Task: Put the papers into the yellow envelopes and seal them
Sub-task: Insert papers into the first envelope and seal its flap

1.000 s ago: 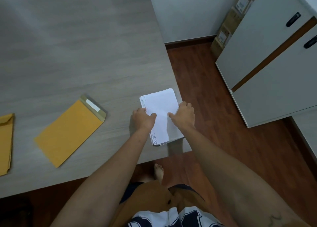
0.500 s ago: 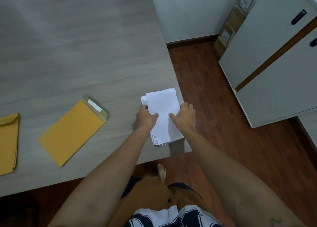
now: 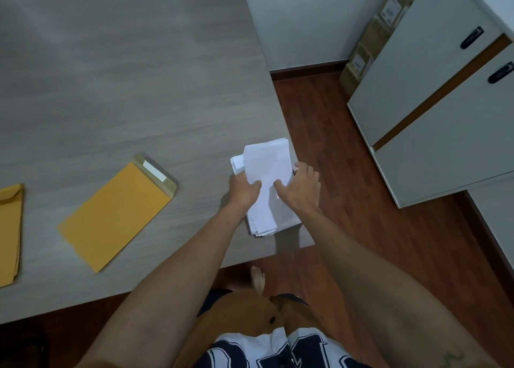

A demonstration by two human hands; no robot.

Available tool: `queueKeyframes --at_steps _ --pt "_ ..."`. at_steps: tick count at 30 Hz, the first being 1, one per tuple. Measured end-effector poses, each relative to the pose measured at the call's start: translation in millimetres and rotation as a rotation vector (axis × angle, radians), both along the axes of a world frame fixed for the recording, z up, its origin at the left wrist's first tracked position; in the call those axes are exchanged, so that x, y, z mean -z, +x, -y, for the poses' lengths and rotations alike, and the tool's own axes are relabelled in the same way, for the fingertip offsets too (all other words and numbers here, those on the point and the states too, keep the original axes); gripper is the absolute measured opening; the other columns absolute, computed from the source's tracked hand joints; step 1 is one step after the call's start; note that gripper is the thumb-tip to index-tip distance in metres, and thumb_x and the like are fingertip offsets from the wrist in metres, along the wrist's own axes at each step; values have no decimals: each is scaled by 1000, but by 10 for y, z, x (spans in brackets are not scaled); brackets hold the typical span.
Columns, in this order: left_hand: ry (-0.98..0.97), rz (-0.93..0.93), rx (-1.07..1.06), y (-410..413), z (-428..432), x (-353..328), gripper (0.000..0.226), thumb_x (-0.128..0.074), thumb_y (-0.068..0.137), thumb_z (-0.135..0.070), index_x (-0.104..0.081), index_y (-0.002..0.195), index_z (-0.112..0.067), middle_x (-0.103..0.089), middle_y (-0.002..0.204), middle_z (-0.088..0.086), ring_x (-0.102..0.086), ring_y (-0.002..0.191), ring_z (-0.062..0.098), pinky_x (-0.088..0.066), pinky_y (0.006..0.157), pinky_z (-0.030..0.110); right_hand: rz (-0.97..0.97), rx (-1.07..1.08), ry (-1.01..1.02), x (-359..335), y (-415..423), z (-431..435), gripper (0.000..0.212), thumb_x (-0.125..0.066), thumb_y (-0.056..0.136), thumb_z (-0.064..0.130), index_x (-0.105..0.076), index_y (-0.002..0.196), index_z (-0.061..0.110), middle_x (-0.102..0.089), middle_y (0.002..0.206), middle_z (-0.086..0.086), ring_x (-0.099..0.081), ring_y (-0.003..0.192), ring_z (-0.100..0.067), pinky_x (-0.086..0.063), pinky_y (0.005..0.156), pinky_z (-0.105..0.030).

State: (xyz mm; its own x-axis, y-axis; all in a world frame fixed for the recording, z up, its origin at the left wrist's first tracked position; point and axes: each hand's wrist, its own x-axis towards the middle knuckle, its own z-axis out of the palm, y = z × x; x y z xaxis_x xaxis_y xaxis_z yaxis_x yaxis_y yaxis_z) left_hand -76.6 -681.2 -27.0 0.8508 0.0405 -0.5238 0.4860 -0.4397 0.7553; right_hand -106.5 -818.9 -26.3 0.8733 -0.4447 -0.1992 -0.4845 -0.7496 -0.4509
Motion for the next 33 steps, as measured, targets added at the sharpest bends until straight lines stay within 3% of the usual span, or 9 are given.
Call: queueKeyframes --at_steps 2,7,9,12,15,21,28,33 --pt "-70 -16 -45 49 -40 -28 33 -57 90 -10 -62 123 -10 -68 119 8 -65 104 26 -54 93 39 30 2 47 -57 58 -44 64 -62 75 57 -45 126 21 -55 126 1 -48 113 -19 -43 95 -40" --pt "1 1 -18 113 -163 -67 29 -56 87 -16 -65 114 -16 -70 113 5 -67 91 24 -55 85 36 -88 -26 28 -121 173 -125 71 -62 80 60 -46 134 17 -54 134 -4 -49 121 -25 -45 98 -44" --pt "164 34 80 64 -199 -77 34 -55 84 -26 -63 117 -19 -65 117 3 -64 98 27 -54 89 41 -129 -46 -11 -120 169 -152 73 -64 81 60 -45 136 16 -51 137 -5 -48 123 -25 -45 99 -42" --pt "446 244 249 -58 -135 -23 37 -58 88 -28 -60 123 -14 -53 134 3 -47 121 26 -43 95 37 -124 -75 -46 -99 141 -156 73 -71 80 54 -46 135 14 -49 135 -8 -48 120 -25 -46 97 -38" --pt "460 257 216 -117 -57 -1 44 -59 90 -23 -55 132 -10 -39 152 1 -33 138 23 -35 106 35 -110 -83 -50 -73 102 -134 70 -75 80 46 -47 134 12 -48 134 -9 -48 119 -25 -45 99 -36" --pt "349 185 116 -150 -7 2 47 -62 88 -19 -53 134 -13 -27 159 4 -25 144 25 -25 116 38 -98 -100 -35 -56 57 -104 70 -77 79 44 -46 134 13 -47 133 -9 -47 120 -24 -44 100 -35" --pt "466 284 112 -206 -21 -22 46 -65 87 -22 -57 132 -14 -34 153 -2 -34 137 22 -32 108 34 -89 -108 -45 -51 53 -110 70 -76 80 44 -46 134 12 -47 134 -9 -47 120 -24 -44 101 -35" --pt "429 306 63 -221 3 -41 30 -70 85 -14 -65 113 -7 -45 132 1 -52 112 22 -43 83 27 -85 -107 -56 -39 48 -114 69 -76 80 45 -46 134 13 -48 133 -9 -48 119 -24 -45 101 -35"
